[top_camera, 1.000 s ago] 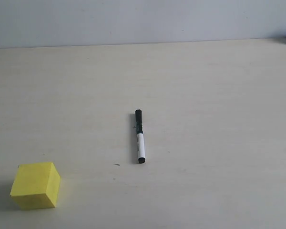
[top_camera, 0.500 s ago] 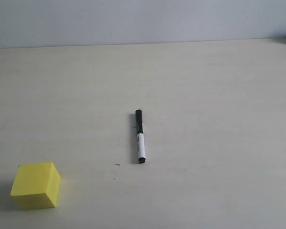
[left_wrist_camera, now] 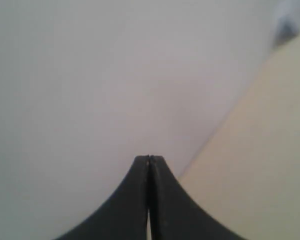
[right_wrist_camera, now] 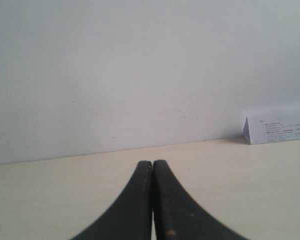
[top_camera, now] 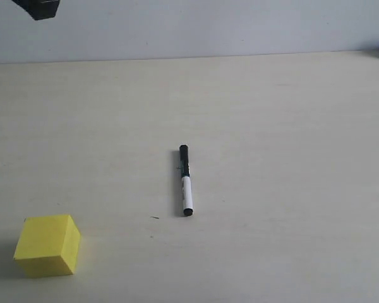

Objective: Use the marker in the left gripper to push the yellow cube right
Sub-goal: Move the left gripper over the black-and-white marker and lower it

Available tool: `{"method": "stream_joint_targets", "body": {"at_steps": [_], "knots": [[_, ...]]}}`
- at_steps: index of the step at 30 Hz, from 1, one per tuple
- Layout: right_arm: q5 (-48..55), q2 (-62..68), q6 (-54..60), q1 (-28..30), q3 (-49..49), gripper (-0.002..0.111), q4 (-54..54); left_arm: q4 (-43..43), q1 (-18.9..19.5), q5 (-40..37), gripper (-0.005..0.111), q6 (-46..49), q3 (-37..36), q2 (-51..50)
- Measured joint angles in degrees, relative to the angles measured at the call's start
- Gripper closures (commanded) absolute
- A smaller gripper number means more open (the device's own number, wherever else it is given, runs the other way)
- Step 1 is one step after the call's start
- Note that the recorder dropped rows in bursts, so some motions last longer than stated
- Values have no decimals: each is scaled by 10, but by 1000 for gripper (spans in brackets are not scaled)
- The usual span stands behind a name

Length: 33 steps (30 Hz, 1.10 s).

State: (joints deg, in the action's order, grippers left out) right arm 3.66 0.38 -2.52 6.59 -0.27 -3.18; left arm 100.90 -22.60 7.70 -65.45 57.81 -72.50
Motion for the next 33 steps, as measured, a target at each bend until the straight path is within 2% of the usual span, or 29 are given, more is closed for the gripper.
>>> {"method": "stream_joint_targets", "body": {"at_steps": [3, 5, 8, 10, 12, 15, 18, 21, 22, 23, 26, 27, 33], "knots": [[0, 0, 0, 0, 0, 108, 0, -61, -38, -308, 107, 24, 21, -44], [0, 0, 0, 0, 0, 108, 0, -159, -44, -434, 107, 104, 68, -83], [0, 0, 0, 0, 0, 108, 0, -391, -46, -548, 107, 270, 150, -146], [0, 0, 0, 0, 0, 108, 0, -538, -47, -595, 107, 354, 197, -192], [0, 0, 0, 0, 0, 108, 0, -679, -51, -616, 107, 402, 233, -232], [0, 0, 0, 0, 0, 108, 0, -826, -66, -615, 102, 429, 258, -278], [0, 0, 0, 0, 0, 108, 0, -907, -96, -605, 86, 435, 269, -318], [0, 0, 0, 0, 0, 108, 0, -946, -126, -599, 61, 425, 281, -359], [0, 0, 0, 0, 0, 108, 0, -956, -134, -598, 47, 418, 287, -368], [0, 0, 0, 0, 0, 108, 0, -984, -147, -598, 46, 408, 297, -391], [0, 0, 0, 0, 0, 108, 0, -1046, -163, -602, 59, 401, 313, -423], [0, 0, 0, 0, 0, 108, 0, -1080, -164, -614, 60, 400, 320, -438], [0, 0, 0, 0, 0, 108, 0, -1143, -173, -632, 57, 421, 325, -501]]}}
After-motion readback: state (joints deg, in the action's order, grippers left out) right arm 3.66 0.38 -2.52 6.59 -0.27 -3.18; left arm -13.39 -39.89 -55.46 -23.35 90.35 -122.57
